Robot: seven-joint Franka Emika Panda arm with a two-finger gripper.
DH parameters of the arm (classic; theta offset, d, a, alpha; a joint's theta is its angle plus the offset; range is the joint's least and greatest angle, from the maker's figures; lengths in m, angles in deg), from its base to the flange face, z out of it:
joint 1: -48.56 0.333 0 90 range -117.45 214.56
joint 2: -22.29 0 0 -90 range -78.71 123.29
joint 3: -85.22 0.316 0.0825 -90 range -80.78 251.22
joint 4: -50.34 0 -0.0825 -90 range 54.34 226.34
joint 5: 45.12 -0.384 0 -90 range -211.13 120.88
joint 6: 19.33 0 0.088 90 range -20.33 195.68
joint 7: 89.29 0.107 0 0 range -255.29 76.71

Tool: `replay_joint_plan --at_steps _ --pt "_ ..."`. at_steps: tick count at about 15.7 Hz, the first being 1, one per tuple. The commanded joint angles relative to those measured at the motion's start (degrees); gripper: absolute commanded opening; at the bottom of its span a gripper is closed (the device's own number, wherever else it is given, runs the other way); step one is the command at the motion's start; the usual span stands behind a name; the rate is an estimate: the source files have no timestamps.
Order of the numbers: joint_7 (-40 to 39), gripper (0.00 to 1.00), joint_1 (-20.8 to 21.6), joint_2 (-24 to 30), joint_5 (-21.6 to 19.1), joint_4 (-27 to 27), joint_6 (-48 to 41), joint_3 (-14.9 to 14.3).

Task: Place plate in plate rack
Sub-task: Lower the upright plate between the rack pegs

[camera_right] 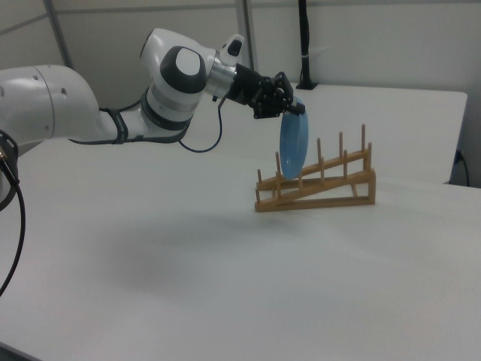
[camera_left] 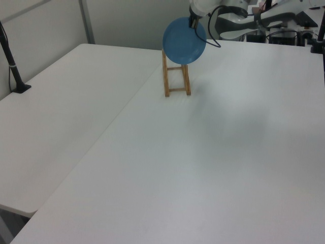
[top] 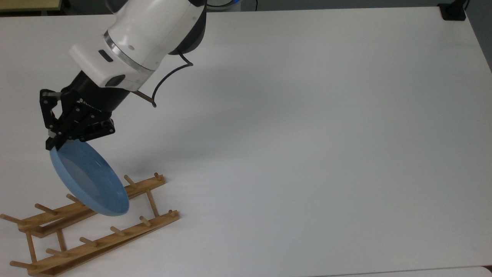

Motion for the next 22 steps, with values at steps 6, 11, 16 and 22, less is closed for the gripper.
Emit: replay_joint_plan --at_steps 6,11,16,22 --pt "5.32 0.00 1.11 -4.43 1.66 -1.77 0.69 -0.93" --pt "5.67 0.00 1.11 -6.19 1.66 -1.85 0.69 -0.23" --pt "8.05 0.38 1.46 -7.87 1.66 -3.52 0.86 -0.05" --pt "18.66 1.00 1.55 -6.82 1.66 -3.79 1.22 0.04"
